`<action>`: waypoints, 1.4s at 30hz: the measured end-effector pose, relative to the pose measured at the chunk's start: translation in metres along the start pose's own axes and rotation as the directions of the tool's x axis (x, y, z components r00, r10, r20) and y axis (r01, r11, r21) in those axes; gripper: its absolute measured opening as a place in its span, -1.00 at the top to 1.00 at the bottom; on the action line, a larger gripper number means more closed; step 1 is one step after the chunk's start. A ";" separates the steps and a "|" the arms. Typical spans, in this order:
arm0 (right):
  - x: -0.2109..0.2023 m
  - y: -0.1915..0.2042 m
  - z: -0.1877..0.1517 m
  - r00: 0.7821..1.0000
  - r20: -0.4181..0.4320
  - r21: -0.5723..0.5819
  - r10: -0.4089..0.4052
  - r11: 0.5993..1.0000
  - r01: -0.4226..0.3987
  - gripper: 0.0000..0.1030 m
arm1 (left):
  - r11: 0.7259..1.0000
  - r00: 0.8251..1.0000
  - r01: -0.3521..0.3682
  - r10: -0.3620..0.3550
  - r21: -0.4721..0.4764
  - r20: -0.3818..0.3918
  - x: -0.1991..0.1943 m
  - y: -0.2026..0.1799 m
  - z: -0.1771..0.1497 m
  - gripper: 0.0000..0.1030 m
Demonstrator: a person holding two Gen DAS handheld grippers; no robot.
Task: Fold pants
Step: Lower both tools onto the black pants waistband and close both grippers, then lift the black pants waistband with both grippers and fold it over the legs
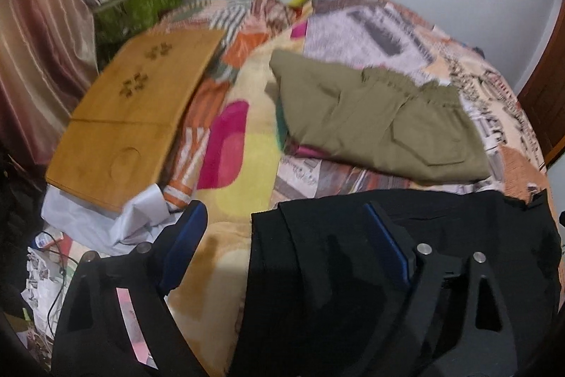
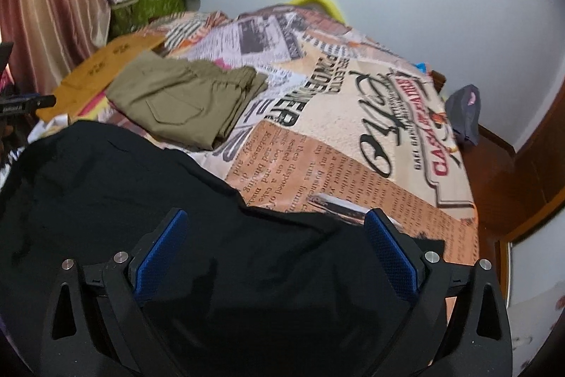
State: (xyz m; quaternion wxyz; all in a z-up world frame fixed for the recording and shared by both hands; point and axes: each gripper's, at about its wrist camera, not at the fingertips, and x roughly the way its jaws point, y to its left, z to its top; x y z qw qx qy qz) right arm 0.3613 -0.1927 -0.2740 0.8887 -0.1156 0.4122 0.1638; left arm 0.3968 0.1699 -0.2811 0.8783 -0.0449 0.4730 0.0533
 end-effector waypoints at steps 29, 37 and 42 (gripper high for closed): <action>0.091 0.024 0.013 0.943 -0.262 -0.121 0.207 0.962 -0.245 0.79 | 0.993 0.972 0.092 -0.075 0.068 -0.221 0.079 -0.006 0.006 0.43; 0.072 0.019 0.016 0.958 -0.196 -0.098 0.211 0.967 -0.233 0.89 | 0.990 0.988 0.089 -0.074 0.110 -0.139 0.043 -0.013 0.015 0.69; 0.044 0.022 0.019 0.969 -0.137 -0.113 0.207 0.968 -0.222 0.92 | 0.986 0.994 0.107 -0.101 0.125 -0.051 0.004 -0.015 0.020 0.75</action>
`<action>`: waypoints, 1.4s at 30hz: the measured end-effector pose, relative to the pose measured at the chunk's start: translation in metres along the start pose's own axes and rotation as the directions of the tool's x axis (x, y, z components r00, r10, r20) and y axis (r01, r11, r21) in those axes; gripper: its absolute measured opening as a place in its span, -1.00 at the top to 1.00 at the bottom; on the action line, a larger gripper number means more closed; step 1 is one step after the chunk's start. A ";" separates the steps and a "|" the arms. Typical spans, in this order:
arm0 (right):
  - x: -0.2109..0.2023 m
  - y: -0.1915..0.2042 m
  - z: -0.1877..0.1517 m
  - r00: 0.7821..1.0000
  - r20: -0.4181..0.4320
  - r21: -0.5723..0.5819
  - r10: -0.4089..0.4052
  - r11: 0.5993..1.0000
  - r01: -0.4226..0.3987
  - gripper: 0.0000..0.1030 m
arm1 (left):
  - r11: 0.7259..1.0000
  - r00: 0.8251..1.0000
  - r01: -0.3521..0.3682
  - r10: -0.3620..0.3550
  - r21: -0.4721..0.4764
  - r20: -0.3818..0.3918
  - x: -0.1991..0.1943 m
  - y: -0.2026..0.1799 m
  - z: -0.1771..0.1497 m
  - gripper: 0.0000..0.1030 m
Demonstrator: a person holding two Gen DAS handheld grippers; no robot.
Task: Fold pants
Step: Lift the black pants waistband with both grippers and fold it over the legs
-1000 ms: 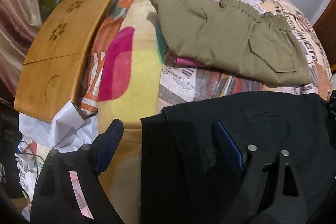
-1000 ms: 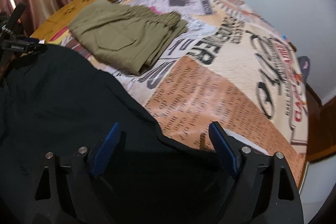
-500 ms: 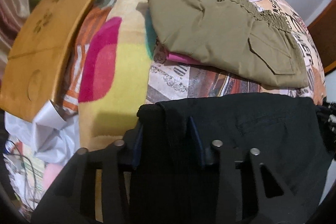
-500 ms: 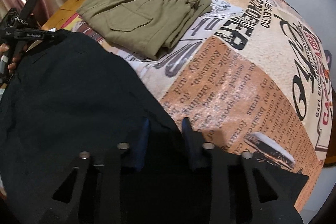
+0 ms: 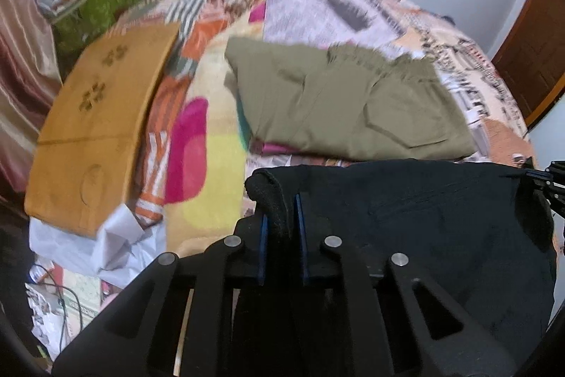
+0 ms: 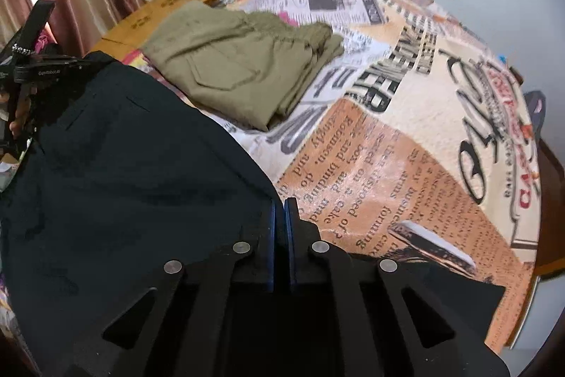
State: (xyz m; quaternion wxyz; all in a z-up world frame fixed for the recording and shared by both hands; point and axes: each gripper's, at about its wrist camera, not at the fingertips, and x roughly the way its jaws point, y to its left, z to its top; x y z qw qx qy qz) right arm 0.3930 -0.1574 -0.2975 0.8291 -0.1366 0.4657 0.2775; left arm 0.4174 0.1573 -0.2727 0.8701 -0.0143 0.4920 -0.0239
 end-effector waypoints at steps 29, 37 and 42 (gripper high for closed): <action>-0.144 0.085 -0.091 0.984 0.177 0.069 -0.026 0.998 0.014 0.94 | 0.992 0.971 0.003 -0.033 0.126 0.238 -0.206 -0.020 -0.128 0.81; -0.153 0.106 -0.126 0.984 0.178 0.096 -0.005 0.995 -0.013 0.94 | 0.988 0.970 -0.015 -0.023 0.156 0.243 -0.218 -0.016 -0.193 0.81; -0.149 0.121 -0.147 0.987 0.161 0.107 0.017 0.994 -0.035 0.94 | 0.989 0.974 -0.014 -0.019 0.147 0.224 -0.212 -0.012 -0.232 0.81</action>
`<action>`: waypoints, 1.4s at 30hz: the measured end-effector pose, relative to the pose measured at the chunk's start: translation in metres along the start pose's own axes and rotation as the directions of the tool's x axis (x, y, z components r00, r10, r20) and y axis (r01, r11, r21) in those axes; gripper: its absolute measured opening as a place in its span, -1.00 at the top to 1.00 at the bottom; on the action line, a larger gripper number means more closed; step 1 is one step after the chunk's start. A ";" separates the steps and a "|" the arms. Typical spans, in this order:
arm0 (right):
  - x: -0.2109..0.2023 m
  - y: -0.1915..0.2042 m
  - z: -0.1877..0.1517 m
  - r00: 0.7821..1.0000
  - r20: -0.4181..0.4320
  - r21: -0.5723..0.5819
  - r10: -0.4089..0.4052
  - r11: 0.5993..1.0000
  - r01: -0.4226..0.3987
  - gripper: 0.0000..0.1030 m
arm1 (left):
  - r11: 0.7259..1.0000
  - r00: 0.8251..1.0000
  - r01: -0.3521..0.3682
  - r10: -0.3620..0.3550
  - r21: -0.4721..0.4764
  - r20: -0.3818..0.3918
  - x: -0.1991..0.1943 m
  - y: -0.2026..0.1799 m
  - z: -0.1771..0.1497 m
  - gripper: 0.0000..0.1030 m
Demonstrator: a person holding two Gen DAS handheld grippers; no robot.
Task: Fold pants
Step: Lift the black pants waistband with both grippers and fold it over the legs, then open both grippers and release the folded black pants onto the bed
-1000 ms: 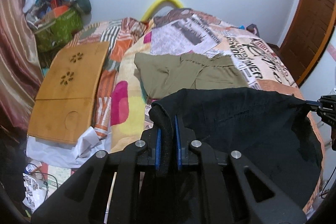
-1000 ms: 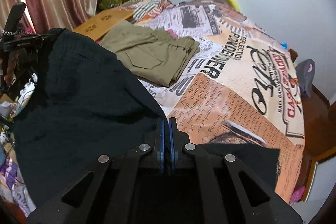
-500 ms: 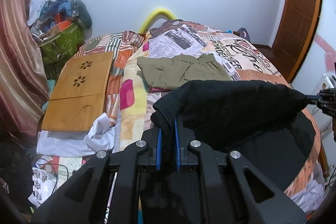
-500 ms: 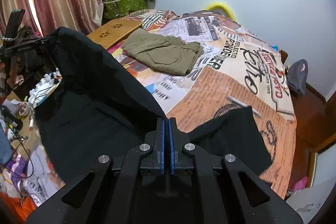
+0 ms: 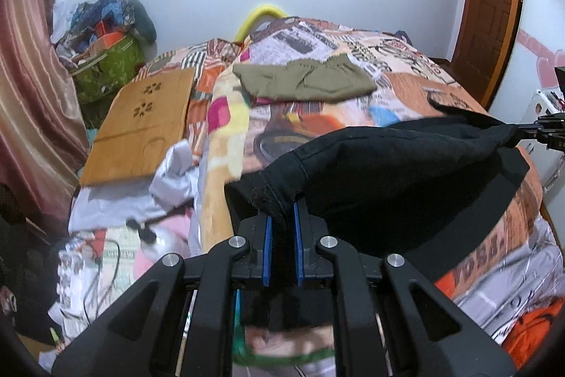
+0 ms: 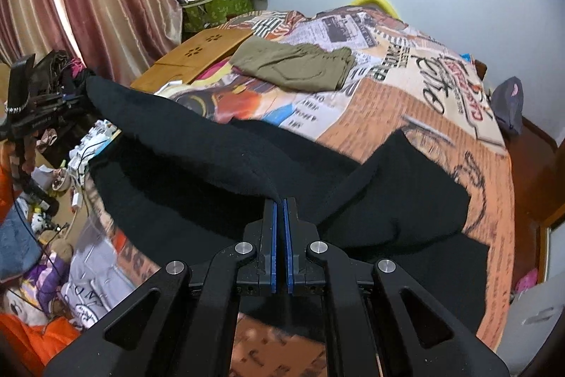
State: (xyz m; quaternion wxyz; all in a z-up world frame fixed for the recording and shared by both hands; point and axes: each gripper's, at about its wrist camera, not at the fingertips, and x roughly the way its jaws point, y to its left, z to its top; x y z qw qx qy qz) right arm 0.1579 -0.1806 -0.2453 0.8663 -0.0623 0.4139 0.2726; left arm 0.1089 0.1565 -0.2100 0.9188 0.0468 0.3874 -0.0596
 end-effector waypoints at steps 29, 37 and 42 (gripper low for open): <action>0.008 0.013 -0.046 0.995 -0.100 0.082 0.006 0.997 0.002 0.61 | 0.975 0.981 -0.115 0.082 -0.188 -0.178 0.021 0.028 -0.088 0.87; -0.024 -0.004 -0.029 0.997 -0.016 0.097 -0.082 0.992 0.083 0.41 | 0.976 0.989 -0.131 0.117 -0.171 -0.093 0.006 0.014 -0.033 0.52; -0.038 -0.019 -0.013 0.988 0.037 0.111 -0.147 0.984 0.142 0.33 | 0.989 0.996 -0.083 0.081 -0.126 -0.025 0.007 -0.013 0.011 0.23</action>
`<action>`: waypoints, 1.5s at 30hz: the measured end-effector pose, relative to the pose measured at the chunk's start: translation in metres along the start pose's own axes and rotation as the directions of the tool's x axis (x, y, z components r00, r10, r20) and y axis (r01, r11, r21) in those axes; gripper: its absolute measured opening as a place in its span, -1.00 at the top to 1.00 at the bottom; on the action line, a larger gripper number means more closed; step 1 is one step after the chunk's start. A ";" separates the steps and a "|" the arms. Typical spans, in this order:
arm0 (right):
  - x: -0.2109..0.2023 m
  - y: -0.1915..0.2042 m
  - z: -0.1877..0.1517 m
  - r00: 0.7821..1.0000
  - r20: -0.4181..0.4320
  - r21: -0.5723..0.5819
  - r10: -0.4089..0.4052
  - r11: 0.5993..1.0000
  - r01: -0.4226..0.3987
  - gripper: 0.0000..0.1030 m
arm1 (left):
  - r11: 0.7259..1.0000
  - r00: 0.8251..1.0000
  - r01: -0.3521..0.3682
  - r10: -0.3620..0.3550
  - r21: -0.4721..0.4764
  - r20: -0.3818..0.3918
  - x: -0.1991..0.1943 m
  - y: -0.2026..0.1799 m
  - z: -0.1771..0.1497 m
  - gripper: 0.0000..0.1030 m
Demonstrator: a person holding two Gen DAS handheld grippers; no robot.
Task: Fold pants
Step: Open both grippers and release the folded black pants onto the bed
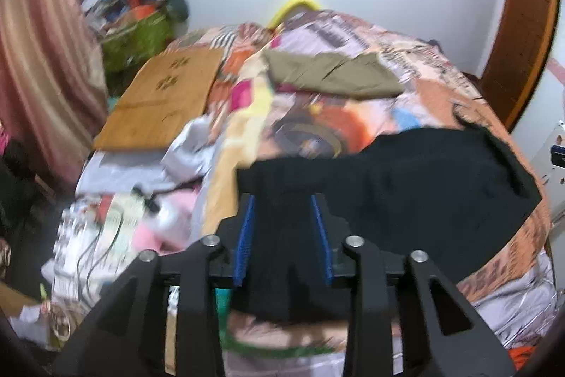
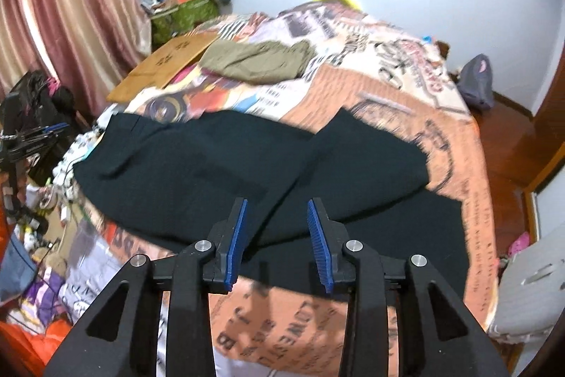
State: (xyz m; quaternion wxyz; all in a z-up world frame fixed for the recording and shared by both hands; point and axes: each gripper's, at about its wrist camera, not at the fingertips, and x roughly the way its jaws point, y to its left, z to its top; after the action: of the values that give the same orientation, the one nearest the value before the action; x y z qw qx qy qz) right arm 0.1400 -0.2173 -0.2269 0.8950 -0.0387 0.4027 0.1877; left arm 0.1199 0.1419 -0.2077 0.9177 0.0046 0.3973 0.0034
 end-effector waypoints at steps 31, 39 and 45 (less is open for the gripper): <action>0.200 -0.067 0.099 0.968 -0.237 -0.044 -0.083 0.996 0.075 -0.09 | 0.976 0.984 0.172 -0.165 0.136 -0.064 0.157 -0.154 0.101 -0.53; 0.238 -0.098 0.098 0.941 -0.338 0.074 -0.002 0.997 0.029 0.25 | 0.973 0.984 0.169 -0.156 0.159 -0.091 0.175 -0.159 0.093 -0.53; 0.223 -0.103 0.093 0.953 -0.302 0.063 -0.029 0.997 0.050 0.83 | 0.966 0.982 0.181 -0.169 0.185 -0.081 0.166 -0.171 0.090 -0.53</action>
State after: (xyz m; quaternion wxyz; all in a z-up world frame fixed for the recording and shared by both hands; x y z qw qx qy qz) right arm 0.3784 -0.2245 -0.3363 0.8278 -0.0436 0.5395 0.1475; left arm 0.3000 -0.0278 -0.2687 0.8964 0.0578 0.4240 -0.1158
